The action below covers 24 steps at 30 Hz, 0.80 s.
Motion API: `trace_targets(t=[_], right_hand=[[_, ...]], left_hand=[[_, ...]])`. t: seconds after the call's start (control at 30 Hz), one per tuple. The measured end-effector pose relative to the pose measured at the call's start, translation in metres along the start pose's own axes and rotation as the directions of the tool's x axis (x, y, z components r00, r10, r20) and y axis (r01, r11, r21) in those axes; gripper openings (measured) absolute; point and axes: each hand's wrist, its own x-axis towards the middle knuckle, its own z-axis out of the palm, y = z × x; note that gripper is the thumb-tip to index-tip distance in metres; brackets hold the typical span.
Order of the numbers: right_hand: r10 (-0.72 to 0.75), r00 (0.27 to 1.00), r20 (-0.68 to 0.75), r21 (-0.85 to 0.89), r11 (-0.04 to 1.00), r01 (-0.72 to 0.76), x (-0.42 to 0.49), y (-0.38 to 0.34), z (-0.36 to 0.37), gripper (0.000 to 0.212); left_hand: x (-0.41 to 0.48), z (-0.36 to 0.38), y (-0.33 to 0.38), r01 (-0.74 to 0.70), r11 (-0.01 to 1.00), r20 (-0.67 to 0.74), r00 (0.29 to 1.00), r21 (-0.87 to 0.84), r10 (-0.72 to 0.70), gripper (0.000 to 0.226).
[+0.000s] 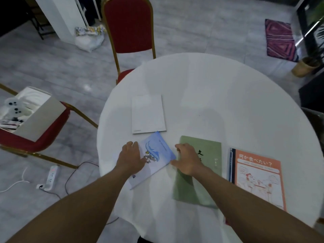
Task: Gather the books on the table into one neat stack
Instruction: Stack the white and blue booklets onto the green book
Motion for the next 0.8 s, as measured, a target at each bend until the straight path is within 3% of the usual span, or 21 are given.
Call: trace_targets(t=[0.17,0.33,0.53,0.73,0.8], right_hand=[[-0.007,1.000,0.020,-0.273,0.962,0.012,0.018,-0.022,0.024,0.057],[0.083,0.996,-0.019,-0.302,0.949,-0.084,0.026,-0.031,0.033,0.067],[0.098,0.988,-0.120,-0.151,0.982,-0.116,0.050,-0.042,0.023,0.052],[0.180,0.963,-0.199,0.119,0.980,-0.159,0.097,-0.074,0.010,0.063],[0.248,0.947,-0.204,0.193,0.959,-0.209,0.112,-0.085,0.009,0.076]], left_hand=[[0.015,0.002,-0.021,-0.064,0.996,0.011,0.998,0.059,0.064,0.071],[0.027,0.001,-0.026,-0.059,0.998,0.046,0.997,0.025,0.058,0.073],[0.034,0.001,-0.039,-0.030,0.998,0.079,0.996,-0.052,0.034,0.069],[0.032,-0.009,-0.074,-0.001,0.997,0.095,0.995,-0.072,0.008,0.068],[0.031,-0.012,-0.082,0.006,0.996,0.105,0.994,-0.088,0.004,0.068]])
